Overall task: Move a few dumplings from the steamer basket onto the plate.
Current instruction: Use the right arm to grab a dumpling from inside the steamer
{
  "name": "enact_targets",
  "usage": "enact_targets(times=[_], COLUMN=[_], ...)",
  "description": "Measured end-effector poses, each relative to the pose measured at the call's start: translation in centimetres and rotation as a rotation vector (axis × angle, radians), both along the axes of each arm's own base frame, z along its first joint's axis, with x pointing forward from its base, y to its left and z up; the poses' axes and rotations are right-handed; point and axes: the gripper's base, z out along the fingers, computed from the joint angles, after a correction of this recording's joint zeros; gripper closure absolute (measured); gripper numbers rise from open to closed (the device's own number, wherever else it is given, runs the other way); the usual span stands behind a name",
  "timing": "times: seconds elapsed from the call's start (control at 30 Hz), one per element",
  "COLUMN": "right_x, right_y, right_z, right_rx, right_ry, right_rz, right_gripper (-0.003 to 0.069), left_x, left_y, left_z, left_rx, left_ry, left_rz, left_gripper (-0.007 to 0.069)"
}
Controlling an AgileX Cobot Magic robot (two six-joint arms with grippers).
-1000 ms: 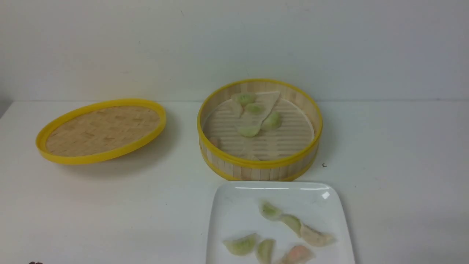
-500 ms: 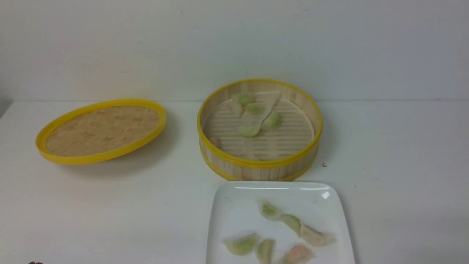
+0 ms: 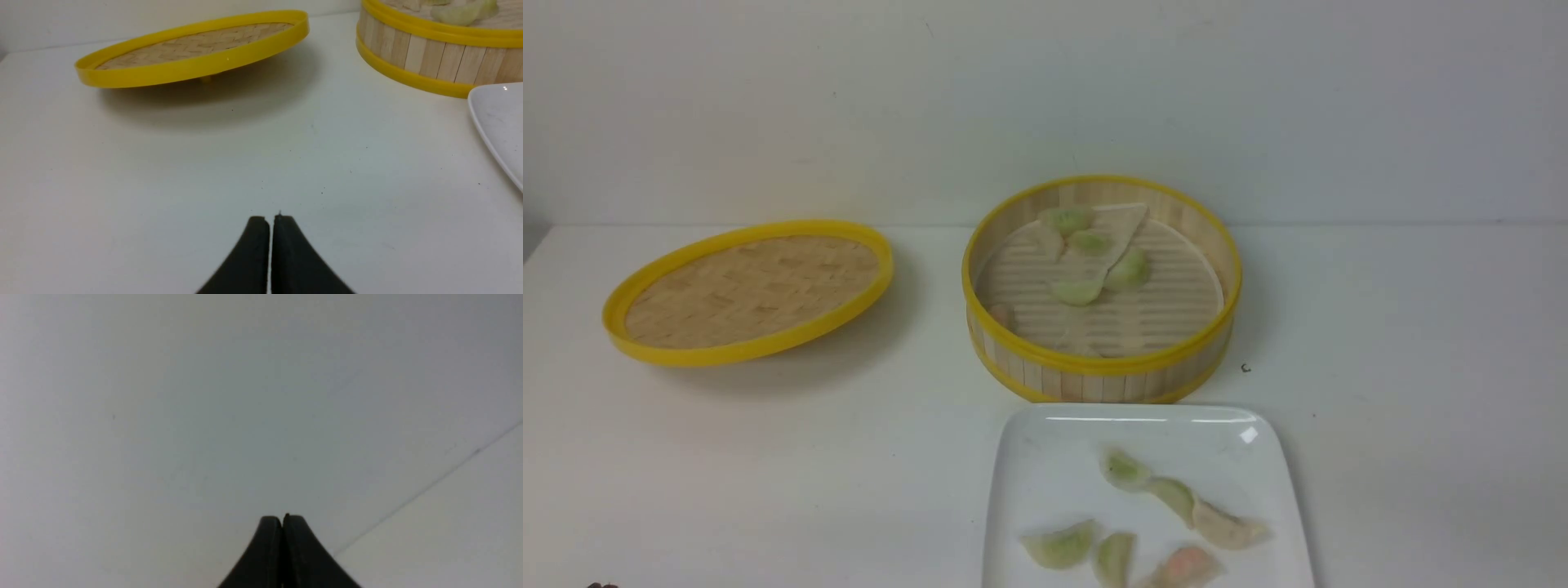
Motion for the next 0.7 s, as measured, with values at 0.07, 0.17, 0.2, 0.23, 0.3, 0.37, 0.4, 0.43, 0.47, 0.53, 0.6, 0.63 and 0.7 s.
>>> enact_targets(times=[0.07,0.17,0.2,0.23,0.3,0.37,0.4,0.43,0.47,0.53,0.6,0.63,0.7], right_x=[0.0,-0.1,-0.1,-0.2,-0.5,-0.8,-0.4,-0.5,0.9,2.5,4.8,7.4,10.1], right_y=[-0.2,-0.5,-0.5,-0.3,0.4,1.2,1.7,1.8,2.6,3.2,3.6,3.9,4.2], right_z=[0.1,0.4,0.5,1.2,2.7,6.0,7.5,8.3,10.3,12.3,13.1,14.1,14.5], right_rx=[0.033,0.094,0.106,0.102,0.043,-0.06,-0.133,-0.151,-0.253,-0.348,-0.412,-0.482,-0.525], right_ry=[-0.017,-0.053,-0.058,-0.059,-0.04,-0.016,0.056,0.053,0.202,0.333,0.461,0.563,0.651], right_rz=[-0.011,-0.034,-0.034,-0.008,0.057,0.132,0.183,0.188,0.273,0.35,0.415,0.481,0.54], right_gripper=[0.067,0.067,0.067,0.067,0.067,0.067,0.067,0.067,0.067,0.067,0.067,0.067,0.067], left_x=[0.0,0.0,0.0,0.0,0.0,0.0,0.0,0.0,0.0,0.0,0.0,0.0,0.0], left_y=[0.0,0.0,0.0,0.0,0.0,0.0,0.0,0.0,0.0,0.0,0.0,0.0,0.0], left_z=[0.0,0.0,0.0,0.0,0.0,0.0,0.0,0.0,0.0,0.0,0.0,0.0,0.0], left_rx=[0.0,0.0,0.0,0.0,0.0,0.0,0.0,0.0,0.0,0.0,0.0,0.0,0.0], left_ry=[0.0,0.0,0.0,0.0,0.0,0.0,0.0,0.0,0.0,0.0,0.0,0.0,0.0], left_rz=[0.0,0.0,0.0,0.0,0.0,0.0,0.0,0.0,0.0,0.0,0.0,0.0,0.0], left_gripper=[0.0631,0.0631,0.0631,0.0631,0.0631,0.0631,0.0631,0.0631,0.0631,0.0631,0.0631,0.0631,0.0631])
